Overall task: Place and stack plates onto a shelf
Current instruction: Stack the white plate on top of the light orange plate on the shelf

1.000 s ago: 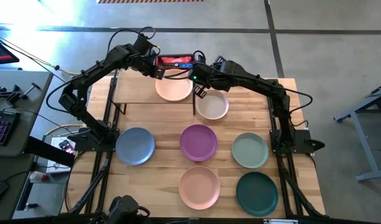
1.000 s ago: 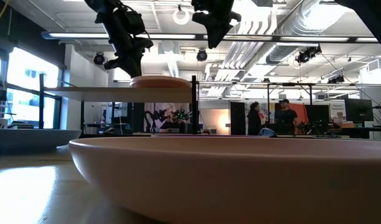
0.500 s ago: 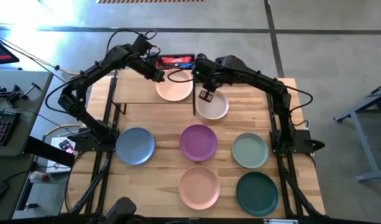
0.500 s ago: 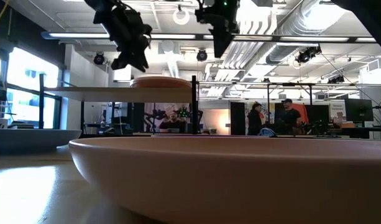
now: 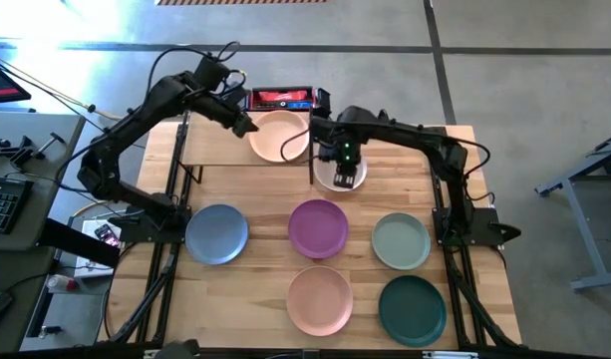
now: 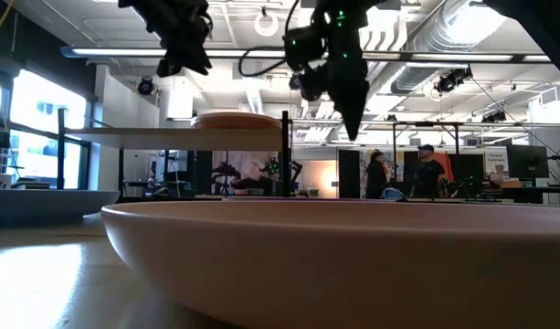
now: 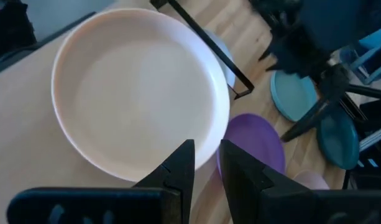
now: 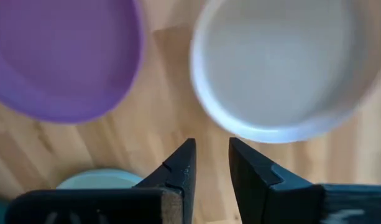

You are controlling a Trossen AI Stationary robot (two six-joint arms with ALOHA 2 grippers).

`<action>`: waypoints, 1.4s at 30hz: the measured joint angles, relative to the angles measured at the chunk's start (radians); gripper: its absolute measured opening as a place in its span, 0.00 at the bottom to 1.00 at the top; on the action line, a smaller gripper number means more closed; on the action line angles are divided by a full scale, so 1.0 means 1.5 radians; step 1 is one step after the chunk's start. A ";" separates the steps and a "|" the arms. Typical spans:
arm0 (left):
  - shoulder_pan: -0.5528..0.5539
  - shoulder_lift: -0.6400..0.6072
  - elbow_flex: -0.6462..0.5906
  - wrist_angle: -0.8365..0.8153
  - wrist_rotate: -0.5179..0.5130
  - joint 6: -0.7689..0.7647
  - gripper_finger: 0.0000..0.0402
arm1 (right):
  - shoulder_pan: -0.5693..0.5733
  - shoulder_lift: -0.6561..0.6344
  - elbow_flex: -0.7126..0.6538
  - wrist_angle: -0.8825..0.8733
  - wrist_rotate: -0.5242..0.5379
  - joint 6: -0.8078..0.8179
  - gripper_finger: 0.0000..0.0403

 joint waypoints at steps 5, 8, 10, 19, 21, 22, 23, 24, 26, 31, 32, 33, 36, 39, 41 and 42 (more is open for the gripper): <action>0.000 -0.015 0.000 -0.002 -0.019 0.000 0.16 | 0.000 -0.027 -0.085 0.052 -0.044 -0.019 0.18; 0.000 -0.017 0.000 -0.012 -0.059 0.000 0.16 | 0.000 -0.073 -0.155 0.108 -0.044 -0.042 0.18; 0.000 -0.016 0.000 -0.021 -0.082 0.000 0.16 | 0.000 -0.112 -0.212 0.169 -0.044 -0.068 0.18; 0.001 -0.016 -0.004 -0.025 -0.093 0.000 0.16 | -0.006 -0.263 -0.467 0.467 -0.051 -0.115 0.18; 0.001 -0.016 -0.004 -0.025 -0.093 -0.006 0.16 | -0.006 -0.270 -0.502 0.486 -0.053 -0.125 0.18; 0.001 -0.016 -0.004 -0.025 -0.093 -0.010 0.16 | -0.006 -0.271 -0.518 0.492 -0.052 -0.129 0.18; 0.001 -0.016 -0.004 -0.025 -0.093 -0.011 0.16 | -0.006 -0.271 -0.531 0.498 -0.053 -0.136 0.18; 0.001 -0.016 -0.004 -0.024 -0.093 -0.011 0.16 | -0.006 -0.272 -0.543 0.505 -0.053 -0.142 0.18; 0.001 -0.016 -0.004 -0.023 -0.094 -0.011 0.16 | -0.005 -0.272 -0.564 0.529 -0.052 -0.152 0.18; 0.001 -0.016 -0.004 -0.023 -0.114 -0.013 0.16 | -0.005 -0.272 -0.601 0.607 -0.043 -0.180 0.18; 0.001 -0.016 -0.004 -0.022 -0.115 -0.013 0.16 | -0.005 -0.272 -0.607 0.617 -0.043 -0.186 0.18; 0.001 -0.016 -0.004 -0.022 -0.116 -0.013 0.16 | -0.005 -0.271 -0.610 0.625 -0.042 -0.191 0.18; 0.001 -0.016 -0.004 -0.022 -0.116 -0.013 0.16 | -0.007 -0.264 -0.611 0.627 -0.042 -0.196 0.18; 0.000 -0.016 -0.004 -0.022 -0.116 -0.013 0.16 | -0.013 -0.248 -0.610 0.632 -0.043 -0.210 0.18; 0.000 -0.016 -0.004 -0.022 -0.117 -0.014 0.16 | -0.018 -0.234 -0.610 0.640 -0.043 -0.213 0.18; 0.000 -0.016 -0.004 -0.022 -0.117 -0.016 0.16 | -0.019 -0.225 -0.610 0.639 -0.043 -0.213 0.18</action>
